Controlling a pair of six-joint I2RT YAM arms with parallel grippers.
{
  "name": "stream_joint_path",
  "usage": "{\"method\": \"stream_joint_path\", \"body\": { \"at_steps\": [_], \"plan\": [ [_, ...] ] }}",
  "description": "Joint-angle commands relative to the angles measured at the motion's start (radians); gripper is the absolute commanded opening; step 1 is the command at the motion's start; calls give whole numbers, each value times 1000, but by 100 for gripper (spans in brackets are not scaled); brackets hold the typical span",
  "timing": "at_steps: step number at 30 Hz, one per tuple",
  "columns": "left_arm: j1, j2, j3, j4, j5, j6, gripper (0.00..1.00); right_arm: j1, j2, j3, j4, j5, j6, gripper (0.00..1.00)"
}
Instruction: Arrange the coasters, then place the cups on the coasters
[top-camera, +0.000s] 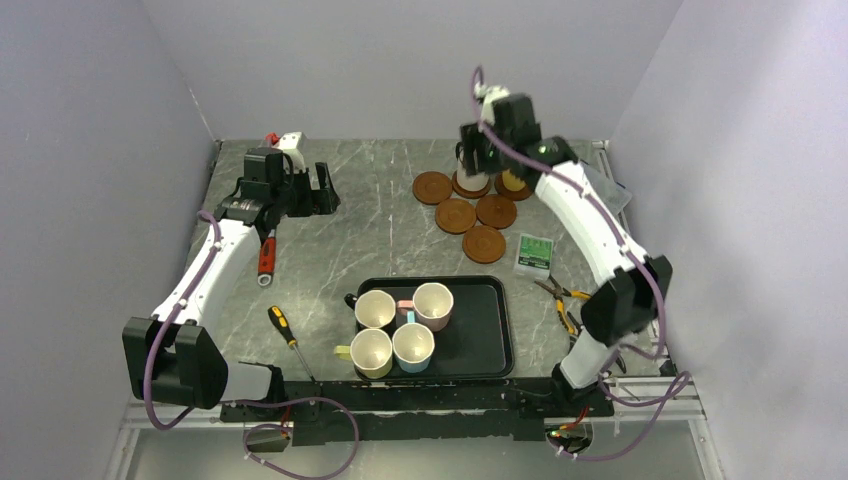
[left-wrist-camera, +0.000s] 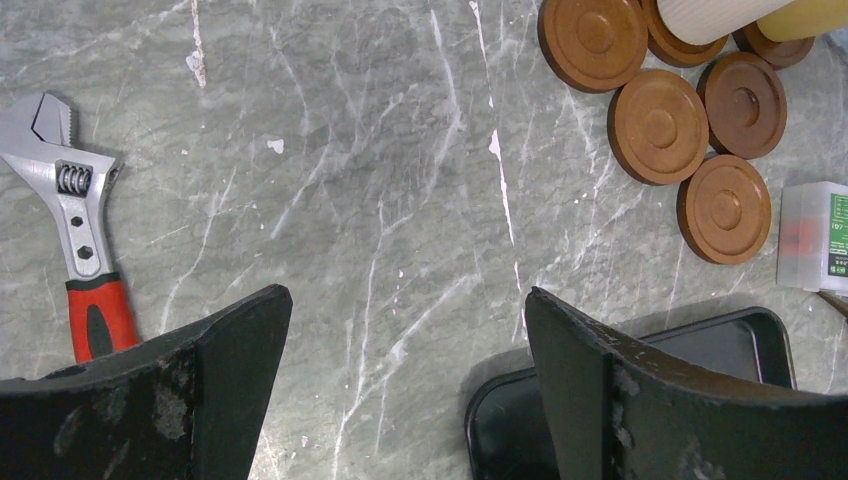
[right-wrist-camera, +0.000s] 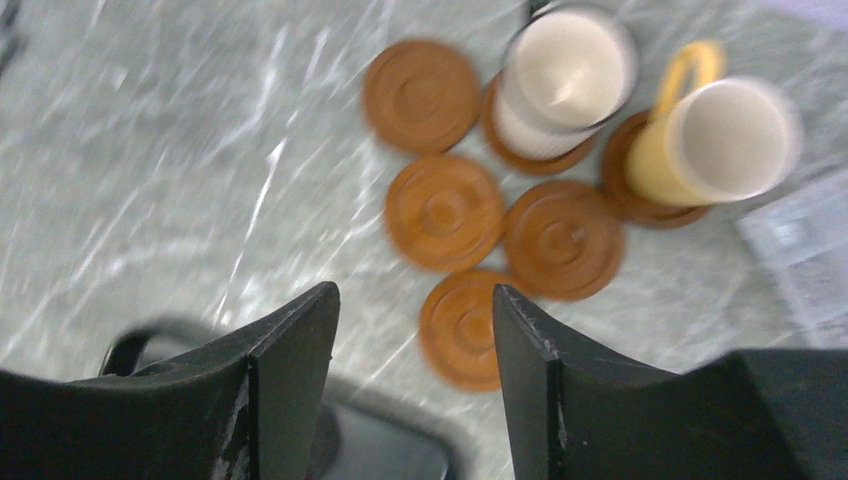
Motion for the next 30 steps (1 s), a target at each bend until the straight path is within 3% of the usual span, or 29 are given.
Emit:
{"method": "stream_joint_path", "body": {
  "at_steps": [1,6,11,26,30],
  "plan": [
    [1,-36,-2,38,-1,-10,93,101,-141,-248,46,-44,-8,63],
    [1,-44,-6,44,6,-17,93,214,-280,-488,68,-125,28,67],
    [1,-43,-5,42,-2,-13,93,270,-327,-604,71,-121,62,70],
    [1,-33,-4,38,-16,-9,93,367,-198,-584,71,-100,-3,60],
    [1,-31,-3,38,-13,-9,93,380,-172,-571,90,-98,-1,50]
  ]
}}
